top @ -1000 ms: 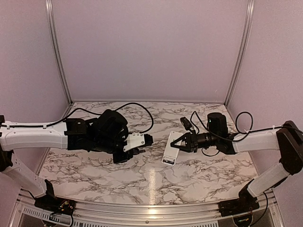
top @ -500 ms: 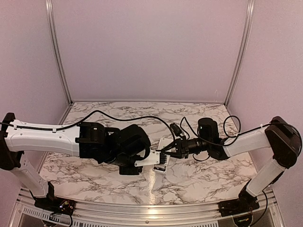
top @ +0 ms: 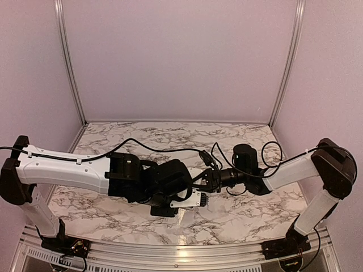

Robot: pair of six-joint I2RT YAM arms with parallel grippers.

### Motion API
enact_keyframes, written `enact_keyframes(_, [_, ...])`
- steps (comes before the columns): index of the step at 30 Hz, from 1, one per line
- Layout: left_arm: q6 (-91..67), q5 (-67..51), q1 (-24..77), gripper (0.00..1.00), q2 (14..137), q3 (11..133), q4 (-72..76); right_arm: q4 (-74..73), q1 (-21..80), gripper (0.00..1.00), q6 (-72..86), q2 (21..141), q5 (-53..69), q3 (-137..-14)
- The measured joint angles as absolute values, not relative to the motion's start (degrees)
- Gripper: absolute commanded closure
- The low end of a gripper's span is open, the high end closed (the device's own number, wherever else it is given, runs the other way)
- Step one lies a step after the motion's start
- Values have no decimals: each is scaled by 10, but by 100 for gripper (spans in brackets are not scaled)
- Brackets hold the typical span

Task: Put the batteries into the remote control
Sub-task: Place the battery in the battery compartment.

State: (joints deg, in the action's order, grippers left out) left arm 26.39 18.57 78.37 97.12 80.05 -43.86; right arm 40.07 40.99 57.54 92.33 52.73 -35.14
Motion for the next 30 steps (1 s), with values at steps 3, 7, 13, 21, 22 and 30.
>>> enact_keyframes(3, [266,187,785,98,980,807,-440,409,414,100,585,927,523,-351])
enact_keyframes(7, [270,191,785,97,991,810,-441,418,419,100,590,928,521,-350])
enact_keyframes(13, [274,196,785,95,1002,817,-443,429,422,100,599,932,519,-349])
enact_keyframes(21, [275,196,786,90,1011,828,-451,441,423,100,605,936,515,-345])
enact_keyframes(22, [275,196,786,89,1012,829,-452,442,423,100,606,938,515,-345])
enact_keyframes(30, [280,195,786,78,1028,846,-458,454,425,100,615,942,514,-345])
